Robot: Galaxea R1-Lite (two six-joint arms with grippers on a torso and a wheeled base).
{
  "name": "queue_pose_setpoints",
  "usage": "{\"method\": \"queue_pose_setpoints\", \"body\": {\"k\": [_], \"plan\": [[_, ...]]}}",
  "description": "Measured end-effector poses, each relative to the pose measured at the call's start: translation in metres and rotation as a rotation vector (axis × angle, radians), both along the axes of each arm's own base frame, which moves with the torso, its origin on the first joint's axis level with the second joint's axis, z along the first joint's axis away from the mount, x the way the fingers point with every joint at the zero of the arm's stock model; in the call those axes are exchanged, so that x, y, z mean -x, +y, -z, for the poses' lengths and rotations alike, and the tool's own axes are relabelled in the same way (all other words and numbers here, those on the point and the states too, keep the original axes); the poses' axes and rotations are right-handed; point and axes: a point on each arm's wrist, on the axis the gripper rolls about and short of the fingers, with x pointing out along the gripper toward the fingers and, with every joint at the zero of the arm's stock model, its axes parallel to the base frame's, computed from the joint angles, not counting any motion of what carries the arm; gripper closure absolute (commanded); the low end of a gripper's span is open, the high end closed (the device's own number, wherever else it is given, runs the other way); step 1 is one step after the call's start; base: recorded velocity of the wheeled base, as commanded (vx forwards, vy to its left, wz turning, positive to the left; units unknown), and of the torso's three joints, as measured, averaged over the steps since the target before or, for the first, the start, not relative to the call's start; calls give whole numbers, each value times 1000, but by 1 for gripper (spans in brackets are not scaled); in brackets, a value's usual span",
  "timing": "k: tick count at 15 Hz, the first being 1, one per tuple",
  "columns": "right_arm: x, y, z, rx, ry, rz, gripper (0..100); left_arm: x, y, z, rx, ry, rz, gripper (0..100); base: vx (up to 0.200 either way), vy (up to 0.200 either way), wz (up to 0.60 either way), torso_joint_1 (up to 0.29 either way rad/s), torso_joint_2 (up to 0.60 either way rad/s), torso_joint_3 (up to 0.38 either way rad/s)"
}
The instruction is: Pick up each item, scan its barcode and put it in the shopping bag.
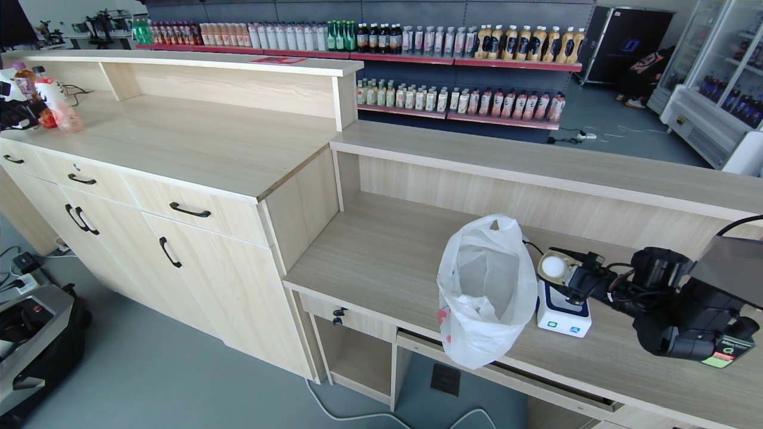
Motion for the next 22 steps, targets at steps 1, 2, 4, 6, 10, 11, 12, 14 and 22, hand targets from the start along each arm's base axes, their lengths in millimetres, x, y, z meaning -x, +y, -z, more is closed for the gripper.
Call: {"method": "queue_pose_setpoints", "body": {"k": [1,2,4,6,10,11,12,14,22], "plan": [[-1,0,0,0,-2,0,100,0,0,0,0,0,0,0,0,0,0,0,0,0],[-2,0,0,1,-7,0,100,0,0,0,0,0,0,0,0,0,0,0,0,0],[-3,-1,0,1,-10,0,100,0,0,0,0,0,0,0,0,0,0,0,0,0],[-3,-1,0,0,-9,1,100,0,0,0,0,0,0,0,0,0,0,0,0,0],[-6,-1,-9,-41,3,18,100,0,0,0,0,0,0,0,0,0,0,0,0,0],[-6,-2,-20,-85,17,26,100,0,0,0,0,0,0,0,0,0,0,0,0,0],[-2,-2,-34,-151,57,47,100,0,0,0,0,0,0,0,0,0,0,0,0,0],[14,-7,-73,-302,153,126,100,0,0,0,0,0,0,0,0,0,0,0,0,0],[134,-7,-181,-807,281,712,100,0,0,0,0,0,0,0,0,0,0,0,0,0]]}}
